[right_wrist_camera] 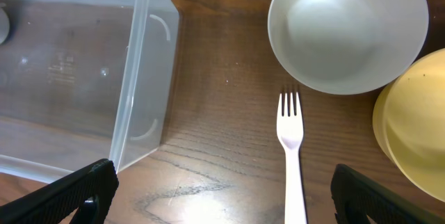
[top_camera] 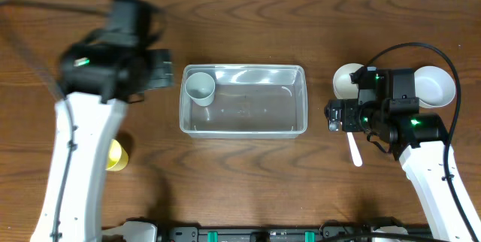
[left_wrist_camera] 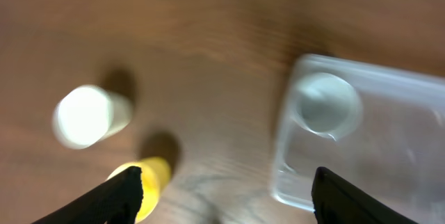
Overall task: Pack container
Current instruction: 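Return the left gripper and grasp the front white cup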
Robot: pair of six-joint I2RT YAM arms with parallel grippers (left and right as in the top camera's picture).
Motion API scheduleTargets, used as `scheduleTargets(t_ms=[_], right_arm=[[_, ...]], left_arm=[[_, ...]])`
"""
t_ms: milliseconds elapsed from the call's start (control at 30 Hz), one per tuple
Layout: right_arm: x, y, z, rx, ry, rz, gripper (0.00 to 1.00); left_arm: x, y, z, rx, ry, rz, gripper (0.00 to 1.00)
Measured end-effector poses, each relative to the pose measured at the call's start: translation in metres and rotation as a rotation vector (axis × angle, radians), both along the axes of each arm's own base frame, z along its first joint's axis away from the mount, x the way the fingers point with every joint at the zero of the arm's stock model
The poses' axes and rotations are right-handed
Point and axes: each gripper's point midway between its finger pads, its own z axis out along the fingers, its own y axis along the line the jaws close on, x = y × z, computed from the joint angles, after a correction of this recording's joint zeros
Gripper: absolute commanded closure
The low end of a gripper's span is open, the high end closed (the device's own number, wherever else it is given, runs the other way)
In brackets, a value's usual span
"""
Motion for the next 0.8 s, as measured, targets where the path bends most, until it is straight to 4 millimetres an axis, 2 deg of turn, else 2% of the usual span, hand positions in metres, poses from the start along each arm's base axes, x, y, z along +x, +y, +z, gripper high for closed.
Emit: scheduleTargets(t_ms=[100, 167, 367, 467, 567, 800], right_arm=[[0.000, 0.000, 0.000, -0.001, 0.000, -0.001, 0.01], [0.000, 0.000, 0.000, -0.001, 0.000, -0.001, 0.01], [0.000, 0.000, 0.000, -0.001, 0.000, -0.001, 0.01], [0.000, 0.000, 0.000, -0.002, 0.000, -0.001, 0.01], [0.000, 0.000, 0.000, -0.002, 0.000, -0.001, 0.01], [-0.001, -0.001, -0.001, -0.003, 0.004, -0.002, 0.01]], left_arm=[[-0.008, 0.049, -0.004, -0.012, 0.005, 0.185, 0.20], [-0.013, 0.078, -0.021, -0.027, 0.041, 0.295, 0.20], [-0.023, 0.132, -0.085, -0.095, 0.153, 0.492, 0.19], [-0.029, 0.149, -0.111, -0.133, 0.188, 0.559, 0.19], [-0.028, 0.161, -0.128, -0.159, 0.201, 0.593, 0.19], [-0.013, 0.167, -0.167, -0.192, 0.269, 0.598, 0.19]])
